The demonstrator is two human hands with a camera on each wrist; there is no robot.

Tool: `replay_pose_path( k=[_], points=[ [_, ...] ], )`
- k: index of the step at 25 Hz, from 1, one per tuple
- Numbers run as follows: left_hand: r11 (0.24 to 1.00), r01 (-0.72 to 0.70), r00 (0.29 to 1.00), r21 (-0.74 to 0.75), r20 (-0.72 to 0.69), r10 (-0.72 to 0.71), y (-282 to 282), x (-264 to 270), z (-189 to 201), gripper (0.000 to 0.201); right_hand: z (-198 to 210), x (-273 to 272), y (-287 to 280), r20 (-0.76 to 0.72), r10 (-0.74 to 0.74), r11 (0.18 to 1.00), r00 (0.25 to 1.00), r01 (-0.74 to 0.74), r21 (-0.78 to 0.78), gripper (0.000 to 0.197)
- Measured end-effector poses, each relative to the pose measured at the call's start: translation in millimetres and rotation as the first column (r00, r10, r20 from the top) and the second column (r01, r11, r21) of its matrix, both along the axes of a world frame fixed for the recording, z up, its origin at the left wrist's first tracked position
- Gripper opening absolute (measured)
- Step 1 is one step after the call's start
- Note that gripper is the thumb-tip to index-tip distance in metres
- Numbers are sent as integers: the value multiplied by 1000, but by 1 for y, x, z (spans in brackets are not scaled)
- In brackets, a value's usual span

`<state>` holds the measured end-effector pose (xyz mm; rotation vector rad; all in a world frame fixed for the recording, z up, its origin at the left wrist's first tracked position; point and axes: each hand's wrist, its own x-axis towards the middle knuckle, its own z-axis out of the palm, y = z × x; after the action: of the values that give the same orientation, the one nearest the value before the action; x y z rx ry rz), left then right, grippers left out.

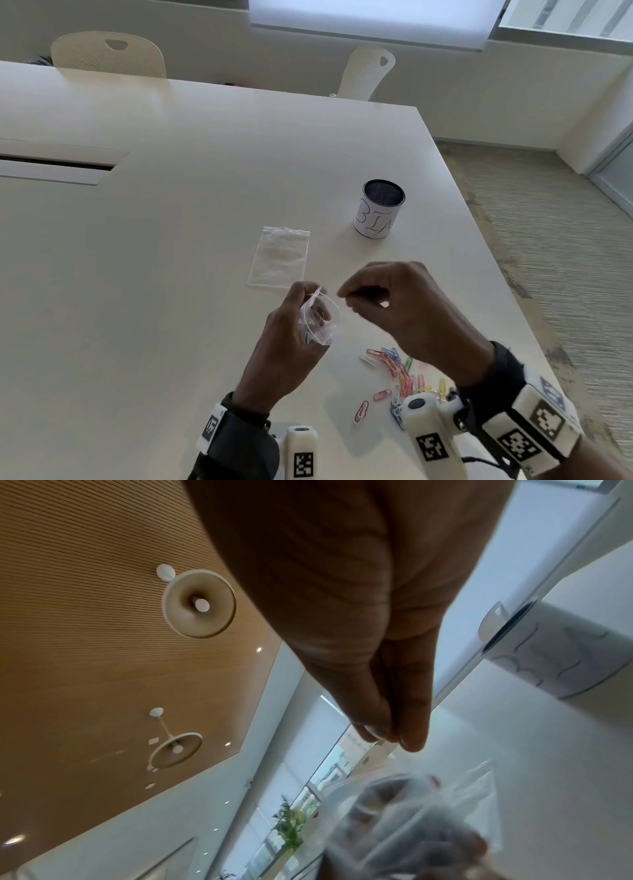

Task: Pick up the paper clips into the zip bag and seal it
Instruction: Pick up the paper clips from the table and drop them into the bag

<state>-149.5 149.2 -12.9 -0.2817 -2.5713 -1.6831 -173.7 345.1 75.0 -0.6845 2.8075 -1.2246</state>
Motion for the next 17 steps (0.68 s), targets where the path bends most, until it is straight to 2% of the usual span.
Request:
replay_pose_path(
  k=[3, 5, 8, 11, 13, 15, 16, 17],
  points=[
    [1000, 26, 1000, -12, 6, -26, 3, 4, -7, 55, -26, 8, 35, 79, 8, 987, 997, -21, 162, 9],
    [1000, 18, 1000, -11, 6, -18, 1, 6, -7, 55, -49, 15, 48, 145, 82, 946, 986, -123, 301, 17],
    [1000, 14, 1000, 2, 13, -14, 0, 6, -6, 56, -75, 24, 58, 165, 193, 894, 967, -243, 376, 14],
    [1000, -9, 1000, 18, 14, 9, -3, 2, -7, 57, -78, 26, 66, 118, 214, 870, 970, -244, 428, 6],
    [1000, -12, 1000, 25, 14, 11, -3, 2, -6, 56, -70, 29, 73, 116, 180, 870, 977, -213, 446, 24],
    [999, -8, 1000, 39, 18, 7, -2, 2, -6, 54, -65, 33, 77, 148, 193, 829, 970, -242, 505, 54],
    [999, -8, 1000, 45, 17, 7, -2, 3, -7, 53, -65, 35, 77, 170, 206, 792, 964, -267, 549, 62],
    [999, -7, 1000, 49, 14, 6, -2, 3, -6, 52, -66, 39, 77, 188, 213, 768, 959, -283, 575, 62]
  ],
)
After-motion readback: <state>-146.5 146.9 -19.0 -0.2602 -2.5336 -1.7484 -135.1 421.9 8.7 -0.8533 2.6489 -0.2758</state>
